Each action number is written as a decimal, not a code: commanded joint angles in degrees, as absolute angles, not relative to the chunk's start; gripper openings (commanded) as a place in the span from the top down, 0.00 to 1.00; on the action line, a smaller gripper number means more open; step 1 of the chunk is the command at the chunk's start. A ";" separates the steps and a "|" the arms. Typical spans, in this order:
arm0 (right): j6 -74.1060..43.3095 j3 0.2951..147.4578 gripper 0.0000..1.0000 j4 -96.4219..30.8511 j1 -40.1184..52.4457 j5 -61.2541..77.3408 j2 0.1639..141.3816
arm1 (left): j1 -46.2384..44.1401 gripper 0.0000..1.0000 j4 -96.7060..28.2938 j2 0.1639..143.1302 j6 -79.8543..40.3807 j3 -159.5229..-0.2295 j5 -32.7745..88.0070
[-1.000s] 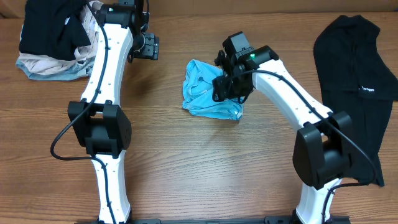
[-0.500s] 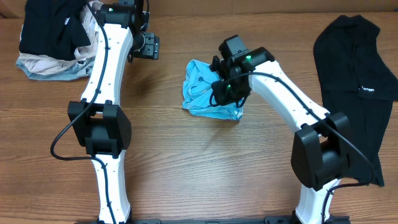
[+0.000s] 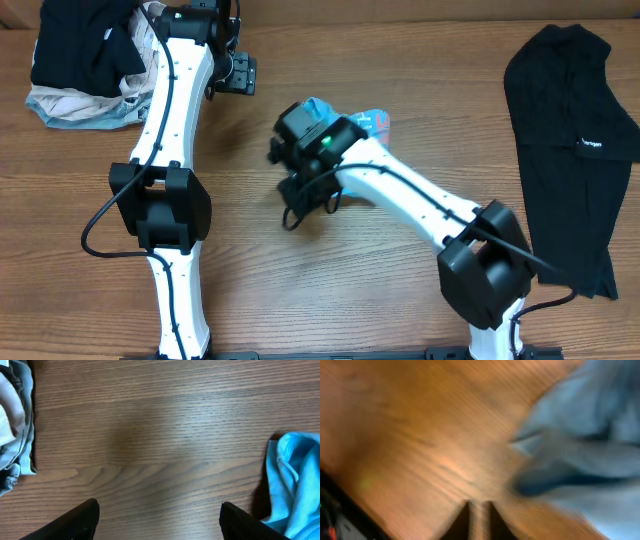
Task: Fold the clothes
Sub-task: 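Release the bundle and raise the right gripper away, then grasp the folded bundle with the left gripper and lift it, then carry the bundle with the left gripper to the top-left clothes pile, then lower the bundle onto the pile and open the left gripper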
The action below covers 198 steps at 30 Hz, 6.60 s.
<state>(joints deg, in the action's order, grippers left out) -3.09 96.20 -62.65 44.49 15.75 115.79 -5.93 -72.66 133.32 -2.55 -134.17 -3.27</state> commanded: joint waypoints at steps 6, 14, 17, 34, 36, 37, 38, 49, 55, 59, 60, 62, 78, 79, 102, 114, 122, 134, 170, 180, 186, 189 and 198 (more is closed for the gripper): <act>-6.31 98.06 0.46 -63.42 45.67 15.00 113.62 | -4.40 0.22 -72.86 133.51 -1.26 -133.84 -3.36; -13.98 99.02 0.32 -60.31 34.87 8.51 109.08 | -4.40 0.08 -73.87 133.51 -0.62 -133.84 -0.03; -16.80 99.02 0.31 -60.53 29.56 7.99 109.14 | -4.40 0.00 -74.89 133.51 3.77 -133.84 9.89; -15.66 98.98 0.16 -66.50 6.46 9.45 109.14 | -14.81 0.00 -68.99 133.78 17.50 -120.36 23.92; -14.74 98.98 0.15 -66.61 5.13 9.43 109.14 | -15.51 0.00 -67.94 133.78 17.06 -118.39 23.57; -14.70 98.98 0.12 -66.61 4.62 9.41 109.14 | -15.84 0.00 -67.33 133.78 16.69 -117.40 23.55; -14.28 98.96 0.11 -66.59 4.10 9.39 109.14 | -16.10 0.00 -67.00 133.78 16.64 -116.71 23.59; -13.26 98.63 0.07 -66.57 1.85 8.75 109.43 | -17.12 0.00 -59.61 133.78 13.45 -106.54 24.47; -13.26 98.63 0.04 -66.35 1.85 8.51 109.43 | -18.31 0.03 -58.50 133.78 13.47 -104.05 33.04; -13.26 98.63 0.03 -66.35 1.85 8.05 109.43 | -19.59 0.20 -57.74 133.78 12.80 -103.96 37.58; -13.26 98.63 0.03 -66.37 1.85 7.92 109.43 | -19.99 0.30 -57.25 133.78 11.42 -103.96 37.52; -13.28 98.63 0.03 -66.37 1.85 7.70 109.43 | -20.69 0.56 -56.16 133.78 8.84 -103.96 37.30; -13.26 98.63 0.03 -66.57 1.85 7.53 109.43 | -12.95 0.96 -66.24 131.52 0.16 -123.72 36.49; -13.28 98.63 0.03 -66.59 1.85 7.53 109.43 | -11.64 0.96 -67.40 131.33 -0.14 -126.58 36.93; -13.19 98.63 0.03 -66.78 1.85 7.53 111.02 | 19.81 0.96 -55.33 131.13 -40.58 -152.40 31.55; -12.97 98.63 0.03 -67.70 1.85 7.53 111.04 | 22.59 0.96 -39.68 131.15 -52.34 -151.76 12.97; -11.92 98.63 0.03 -68.53 1.85 7.51 111.04 | 23.24 0.96 -32.69 133.75 -52.34 -151.20 11.64; -11.92 98.63 0.03 -68.47 1.85 7.53 111.04 | 23.77 0.96 -31.62 141.36 -47.55 -151.22 21.02; -11.75 98.63 0.02 -68.07 1.85 7.33 111.04 | 29.28 0.00 -77.03 142.34 2.76 -170.50 20.36; -11.73 98.63 0.00 -68.31 1.85 7.31 111.04 | 25.04 0.00 -55.11 142.82 4.93 -164.92 4.58; -11.73 98.63 0.00 -68.45 1.85 7.31 111.04 | 24.73 0.00 -42.17 142.82 4.95 -152.90 7.97; -11.73 98.63 0.00 -68.05 1.85 7.33 111.04 | 24.10 0.00 -38.00 142.85 5.82 -145.34 7.94; -11.75 98.63 0.00 -68.03 1.85 7.33 111.04 | 22.11 0.00 -21.98 142.89 7.88 -122.78 3.40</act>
